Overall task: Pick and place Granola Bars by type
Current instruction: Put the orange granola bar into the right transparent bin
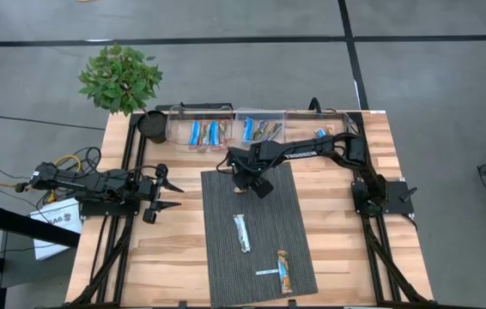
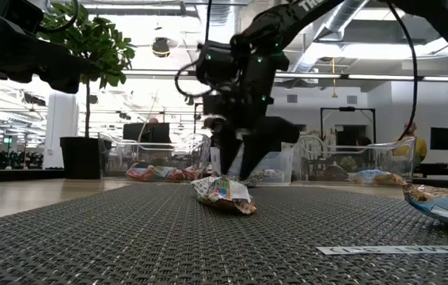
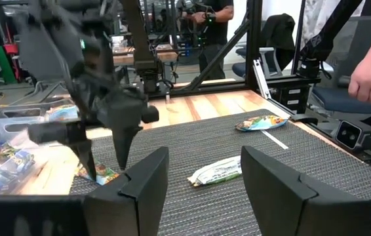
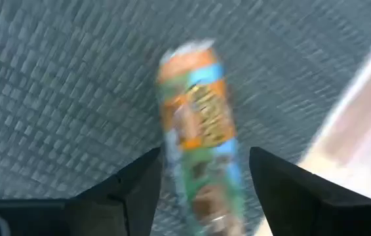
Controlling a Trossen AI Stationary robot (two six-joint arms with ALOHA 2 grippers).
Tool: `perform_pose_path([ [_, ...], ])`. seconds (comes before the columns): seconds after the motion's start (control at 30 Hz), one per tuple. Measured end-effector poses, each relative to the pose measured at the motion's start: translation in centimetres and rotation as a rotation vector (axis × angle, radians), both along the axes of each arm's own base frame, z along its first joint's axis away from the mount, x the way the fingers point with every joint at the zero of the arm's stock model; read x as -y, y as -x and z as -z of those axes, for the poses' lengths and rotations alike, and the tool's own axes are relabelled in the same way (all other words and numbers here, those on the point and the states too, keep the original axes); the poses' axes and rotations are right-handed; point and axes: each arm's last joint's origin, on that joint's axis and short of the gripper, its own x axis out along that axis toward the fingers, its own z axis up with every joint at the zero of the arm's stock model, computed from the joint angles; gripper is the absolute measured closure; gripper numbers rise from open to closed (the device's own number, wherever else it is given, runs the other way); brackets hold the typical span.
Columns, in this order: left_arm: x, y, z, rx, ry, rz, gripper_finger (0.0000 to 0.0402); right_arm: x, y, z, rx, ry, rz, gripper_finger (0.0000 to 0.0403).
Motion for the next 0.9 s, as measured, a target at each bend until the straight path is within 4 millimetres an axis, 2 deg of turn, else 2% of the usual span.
perform_pose_path([
  [0.17, 0.0, 0.0, 0.0, 0.000, 0.000, 0.000, 0.0217, 0.1, -0.1, 1.1, -0.030, -0.002, 0.004, 0.0180],
  [0.47, 0.0, 0.0, 0.0, 0.000, 0.000, 0.000, 0.0217, 0.3, -0.1, 1.2, -0.022, -0.008, 0.017, 0.0187],
  [0.9, 0.0, 0.0, 0.0, 0.000, 0.000, 0.000, 0.0217, -0.2, 0.5, 2.2, -0.047, -0.023, 0.041, 0.0303],
])
